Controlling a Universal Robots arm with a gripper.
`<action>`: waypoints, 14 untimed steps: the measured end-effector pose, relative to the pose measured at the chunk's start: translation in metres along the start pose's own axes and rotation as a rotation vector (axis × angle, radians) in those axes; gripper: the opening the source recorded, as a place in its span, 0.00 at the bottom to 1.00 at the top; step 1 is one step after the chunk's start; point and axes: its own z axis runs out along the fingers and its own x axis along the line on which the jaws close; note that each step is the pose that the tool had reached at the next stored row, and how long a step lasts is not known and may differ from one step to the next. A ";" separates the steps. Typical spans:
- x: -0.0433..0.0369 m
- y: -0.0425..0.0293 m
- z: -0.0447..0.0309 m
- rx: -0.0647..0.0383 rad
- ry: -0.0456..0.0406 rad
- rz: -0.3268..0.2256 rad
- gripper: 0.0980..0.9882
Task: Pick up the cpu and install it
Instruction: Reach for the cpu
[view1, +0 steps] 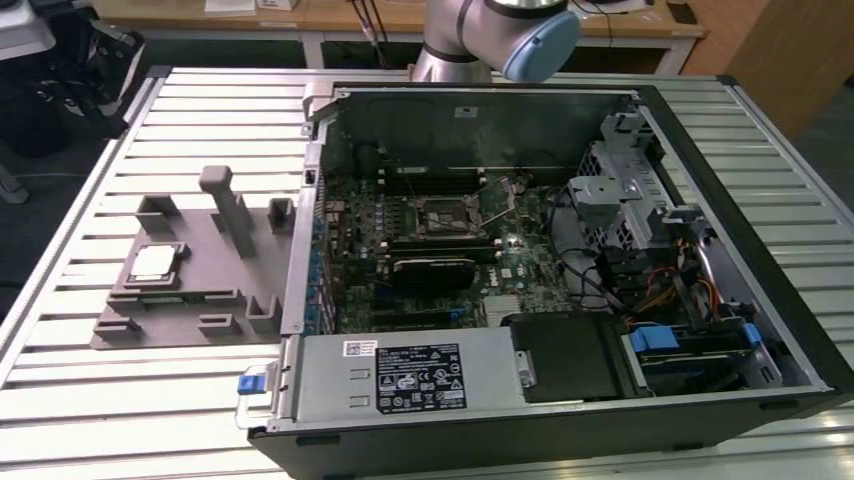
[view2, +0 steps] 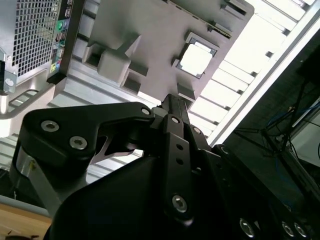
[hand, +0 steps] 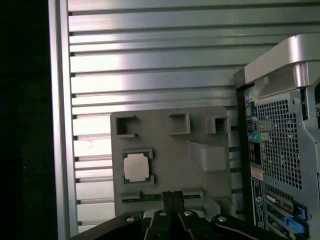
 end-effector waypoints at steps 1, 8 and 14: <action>0.0006 -0.0001 0.0017 0.000 0.0001 0.000 0.01; 0.0021 -0.0008 0.0144 0.000 0.0001 0.000 0.01; 0.0023 -0.0019 0.0243 0.000 0.0002 0.000 0.01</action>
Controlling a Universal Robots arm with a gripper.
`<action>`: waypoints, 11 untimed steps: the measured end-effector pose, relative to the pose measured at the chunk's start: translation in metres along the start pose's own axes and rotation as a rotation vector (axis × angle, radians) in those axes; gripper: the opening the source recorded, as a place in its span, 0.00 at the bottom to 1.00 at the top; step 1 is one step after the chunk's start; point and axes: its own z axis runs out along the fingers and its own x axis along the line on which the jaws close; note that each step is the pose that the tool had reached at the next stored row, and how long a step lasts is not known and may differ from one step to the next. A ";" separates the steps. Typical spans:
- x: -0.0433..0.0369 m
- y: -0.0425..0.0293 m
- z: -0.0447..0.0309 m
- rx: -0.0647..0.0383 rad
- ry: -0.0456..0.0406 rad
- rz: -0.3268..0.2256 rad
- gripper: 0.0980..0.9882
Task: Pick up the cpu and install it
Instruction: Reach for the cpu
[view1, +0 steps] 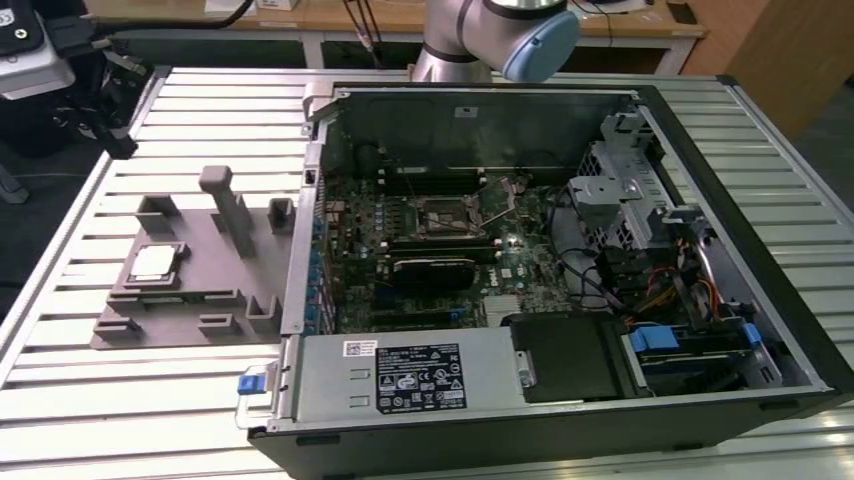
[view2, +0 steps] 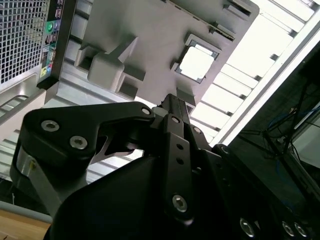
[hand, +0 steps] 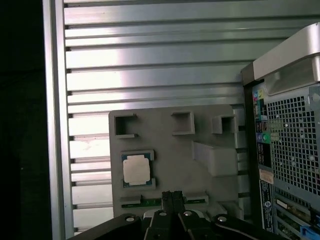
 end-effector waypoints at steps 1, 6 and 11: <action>0.0000 -0.0003 0.0015 0.000 0.0001 0.000 0.01; 0.0001 -0.0023 0.0094 0.000 0.0010 0.000 0.01; 0.0003 -0.0038 0.0163 0.000 0.0018 0.000 0.01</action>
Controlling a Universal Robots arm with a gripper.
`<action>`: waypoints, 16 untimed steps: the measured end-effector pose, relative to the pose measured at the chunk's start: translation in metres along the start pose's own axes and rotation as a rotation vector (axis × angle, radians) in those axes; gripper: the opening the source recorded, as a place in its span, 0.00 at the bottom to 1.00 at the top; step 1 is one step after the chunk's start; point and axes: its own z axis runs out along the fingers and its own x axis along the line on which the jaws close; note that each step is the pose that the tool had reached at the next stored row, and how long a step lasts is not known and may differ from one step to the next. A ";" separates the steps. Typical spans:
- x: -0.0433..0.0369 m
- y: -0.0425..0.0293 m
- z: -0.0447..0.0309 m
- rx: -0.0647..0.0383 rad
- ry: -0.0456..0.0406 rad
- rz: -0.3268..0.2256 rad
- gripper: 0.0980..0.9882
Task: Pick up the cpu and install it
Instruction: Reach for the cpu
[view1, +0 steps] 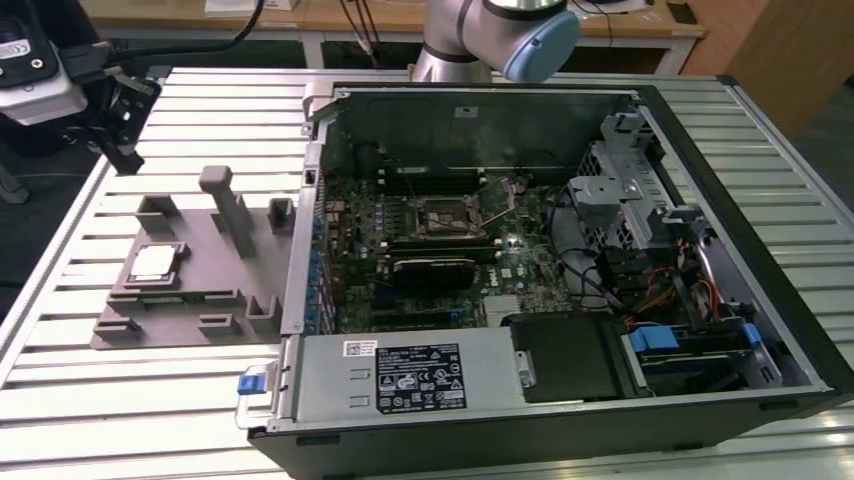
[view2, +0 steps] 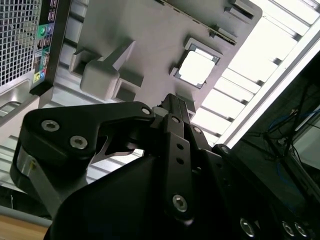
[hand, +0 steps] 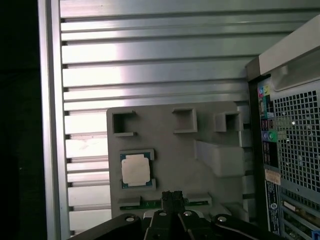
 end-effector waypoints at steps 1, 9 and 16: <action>0.0000 -0.0001 0.0014 0.000 0.0002 0.000 0.01; 0.0003 -0.0014 0.0137 0.000 0.0020 0.000 0.01; 0.0005 -0.0024 0.0242 0.000 0.0035 0.000 0.01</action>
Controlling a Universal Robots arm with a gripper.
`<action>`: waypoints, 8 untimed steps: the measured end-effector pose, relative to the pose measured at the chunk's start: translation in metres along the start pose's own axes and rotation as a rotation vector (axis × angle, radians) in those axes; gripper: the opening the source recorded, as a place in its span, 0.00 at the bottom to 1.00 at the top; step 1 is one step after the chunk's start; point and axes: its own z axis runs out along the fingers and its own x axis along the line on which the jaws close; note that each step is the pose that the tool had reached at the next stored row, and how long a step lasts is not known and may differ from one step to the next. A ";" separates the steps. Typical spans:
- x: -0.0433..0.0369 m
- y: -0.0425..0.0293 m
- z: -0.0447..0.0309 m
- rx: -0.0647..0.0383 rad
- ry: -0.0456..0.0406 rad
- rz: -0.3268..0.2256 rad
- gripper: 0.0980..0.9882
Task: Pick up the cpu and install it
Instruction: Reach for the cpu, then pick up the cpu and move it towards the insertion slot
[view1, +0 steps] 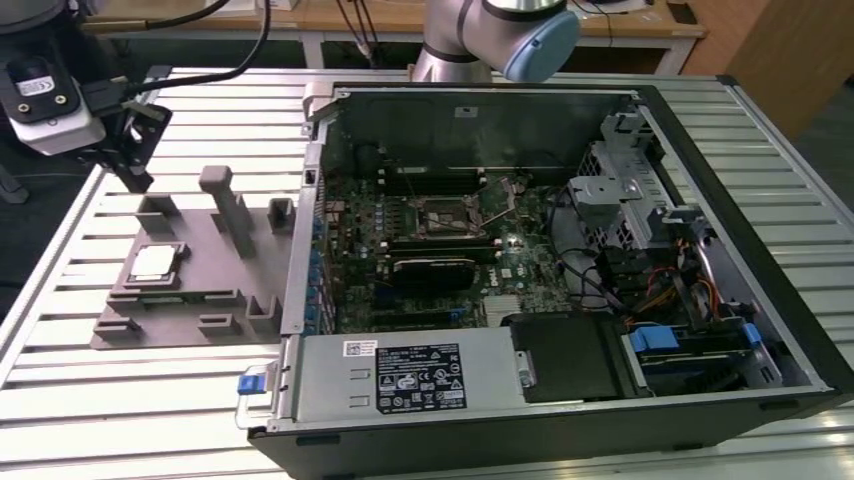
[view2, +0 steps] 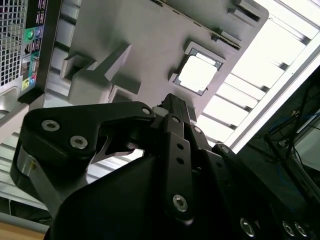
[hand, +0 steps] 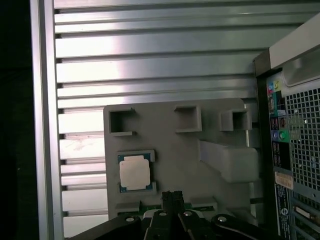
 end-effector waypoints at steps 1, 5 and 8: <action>0.0000 -0.0001 0.0012 0.000 0.0002 0.000 0.01; 0.0000 -0.0002 0.0027 0.000 0.0004 0.000 0.01; 0.0002 -0.0002 0.0032 0.000 0.0003 0.000 0.01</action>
